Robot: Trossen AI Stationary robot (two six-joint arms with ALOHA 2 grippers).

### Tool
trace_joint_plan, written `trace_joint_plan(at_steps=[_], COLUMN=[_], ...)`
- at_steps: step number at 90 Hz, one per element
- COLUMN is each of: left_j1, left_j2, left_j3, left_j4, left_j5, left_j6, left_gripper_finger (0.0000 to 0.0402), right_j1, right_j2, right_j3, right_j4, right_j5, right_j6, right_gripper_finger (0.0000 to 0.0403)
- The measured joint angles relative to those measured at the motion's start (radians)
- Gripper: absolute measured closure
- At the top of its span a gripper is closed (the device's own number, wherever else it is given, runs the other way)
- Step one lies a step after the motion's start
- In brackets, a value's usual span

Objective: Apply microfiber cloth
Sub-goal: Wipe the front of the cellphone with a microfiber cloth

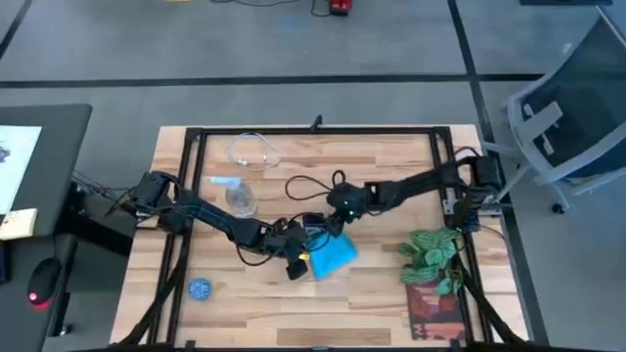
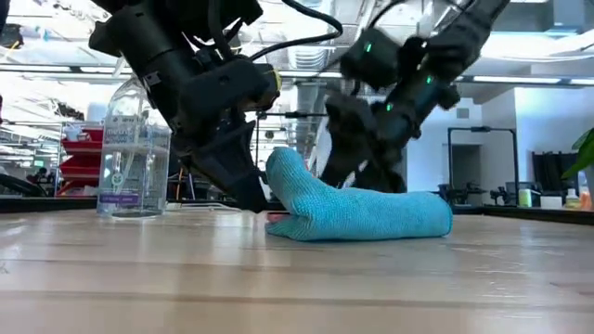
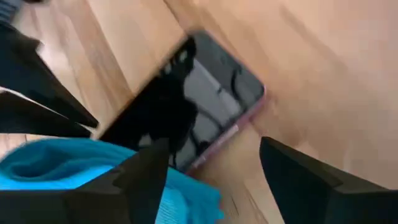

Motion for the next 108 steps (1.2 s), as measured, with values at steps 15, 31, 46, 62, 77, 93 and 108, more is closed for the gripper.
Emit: trace_joint_plan(at_steps=[15,31,46,62,77,93,108], left_j1=[0.023,0.049,0.080,0.103,0.103,0.103,0.103], left_j2=[0.001,0.001,0.006,0.070,0.130,0.135,0.137], left_j3=[-0.119,-0.265,-0.332,-0.324,-0.287,-0.284,-0.284], left_j4=[0.210,0.543,0.683,0.744,0.784,0.772,0.741], left_j5=[0.025,0.049,0.051,0.080,0.096,0.091,0.077], left_j6=[-0.086,-0.134,-0.132,-0.089,-0.075,-0.066,-0.063], left_gripper_finger=[0.0302,0.0264,0.0268,0.0293,0.0315,0.0326,0.0332], right_j1=[-0.012,-0.001,0.009,0.029,0.045,0.047,0.047], right_j2=[0.041,0.054,0.058,0.061,0.063,0.064,0.063], right_j3=[0.004,0.003,0.001,-0.002,-0.002,-0.002,-0.002], right_j4=[0.017,0.068,0.117,0.169,0.195,0.203,0.201], right_j5=[-0.053,-0.057,-0.058,-0.058,-0.065,-0.081,-0.086], right_j6=[0.018,0.059,0.079,0.086,0.083,0.059,0.036], right_gripper_finger=[0.0156,0.0157,0.0157,0.0157,0.0159,0.0200,0.0261])
